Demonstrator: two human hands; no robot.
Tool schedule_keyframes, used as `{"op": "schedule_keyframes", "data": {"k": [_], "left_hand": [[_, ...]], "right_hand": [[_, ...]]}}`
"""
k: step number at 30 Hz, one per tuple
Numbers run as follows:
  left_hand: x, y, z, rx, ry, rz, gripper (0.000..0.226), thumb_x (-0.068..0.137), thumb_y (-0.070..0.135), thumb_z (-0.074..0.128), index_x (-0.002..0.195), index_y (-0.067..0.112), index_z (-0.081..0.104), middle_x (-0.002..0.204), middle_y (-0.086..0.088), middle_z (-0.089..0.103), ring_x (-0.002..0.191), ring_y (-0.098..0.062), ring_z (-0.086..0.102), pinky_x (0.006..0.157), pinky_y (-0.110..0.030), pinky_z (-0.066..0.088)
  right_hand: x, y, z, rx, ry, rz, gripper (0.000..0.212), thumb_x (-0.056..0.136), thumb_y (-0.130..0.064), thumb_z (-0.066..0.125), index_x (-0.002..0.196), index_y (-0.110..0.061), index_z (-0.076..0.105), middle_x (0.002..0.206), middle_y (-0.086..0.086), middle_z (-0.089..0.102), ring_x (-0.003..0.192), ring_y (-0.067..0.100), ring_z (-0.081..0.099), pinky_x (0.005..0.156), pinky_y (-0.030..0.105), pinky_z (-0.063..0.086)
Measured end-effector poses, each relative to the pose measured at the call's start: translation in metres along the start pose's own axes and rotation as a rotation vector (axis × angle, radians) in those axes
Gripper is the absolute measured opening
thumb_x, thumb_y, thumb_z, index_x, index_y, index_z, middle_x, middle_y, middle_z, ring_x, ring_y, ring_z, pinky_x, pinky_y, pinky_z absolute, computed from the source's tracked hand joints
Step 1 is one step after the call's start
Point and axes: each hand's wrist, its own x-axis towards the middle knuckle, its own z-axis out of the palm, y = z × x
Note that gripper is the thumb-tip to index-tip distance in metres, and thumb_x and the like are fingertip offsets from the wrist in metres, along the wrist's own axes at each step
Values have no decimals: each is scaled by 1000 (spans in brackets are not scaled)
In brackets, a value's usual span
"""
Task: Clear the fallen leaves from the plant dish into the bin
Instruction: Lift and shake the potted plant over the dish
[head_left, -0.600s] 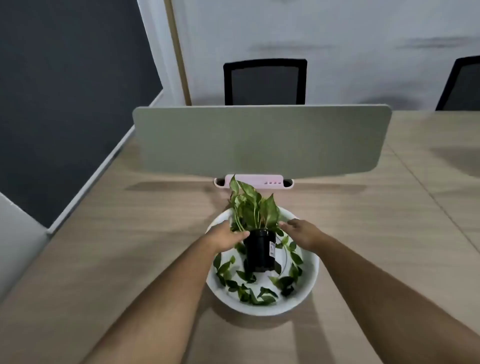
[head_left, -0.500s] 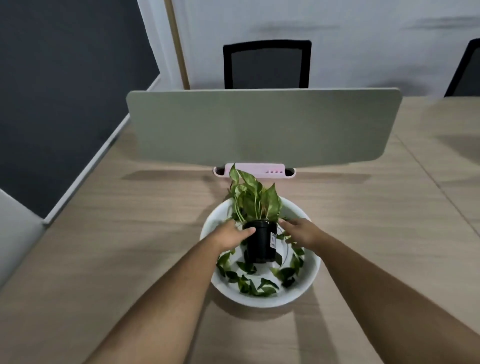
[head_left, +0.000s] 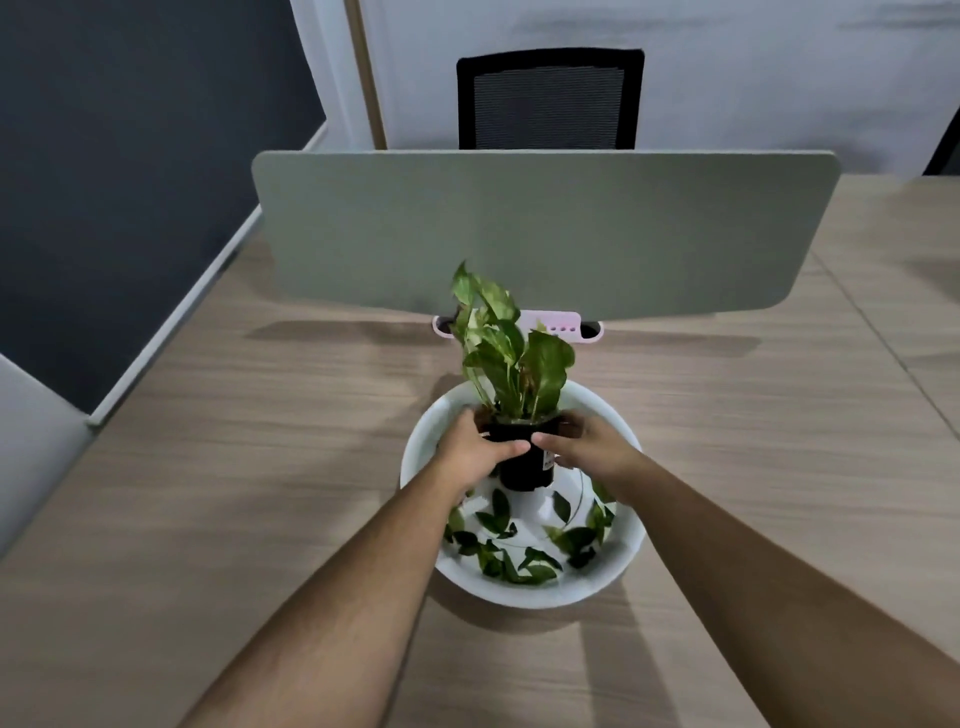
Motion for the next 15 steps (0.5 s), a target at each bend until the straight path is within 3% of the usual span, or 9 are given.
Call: {"op": "schedule_keyframes", "data": {"k": [2,4,6,11,15], "left_hand": [[-1,1,1,83,55,42,80,53,26,88,123,18,49,121,-2,65,112,-21,60,101,-41,49],[-6,4,4,180,93,78,80,60,14,86,128,13,44,125,-5,61,116,-23,57,98,-28,46],[-9,2,8,203,98,120,80,61,6,84,129,8,43,127,-7,59,118,-24,55,95,-24,43],[-10,-12,14,60,104,56,77,56,-4,84,125,2,50,123,-11,61,118,-27,56,105,-38,45],[-14,-12,17,176,104,59,78,59,7,86,128,7,50,129,-7,59,120,-24,54,107,-29,42]], "right_hand": [[0,-3,-3,5,18,-30,26,78,-1,68,94,-19,58,92,1,66,77,10,61,58,14,47],[0,-4,-4,24,42,-17,47,71,10,69,107,-12,49,105,10,63,88,20,61,69,26,49],[0,1,-5,-8,56,-15,61,65,16,71,116,-6,46,112,15,59,100,27,59,80,34,49],[0,13,-4,-173,89,-23,77,57,9,79,124,-5,42,121,11,55,117,29,53,99,51,47],[5,21,-4,-240,95,-25,86,55,2,83,128,-8,40,127,13,54,120,29,52,100,50,47]]}}
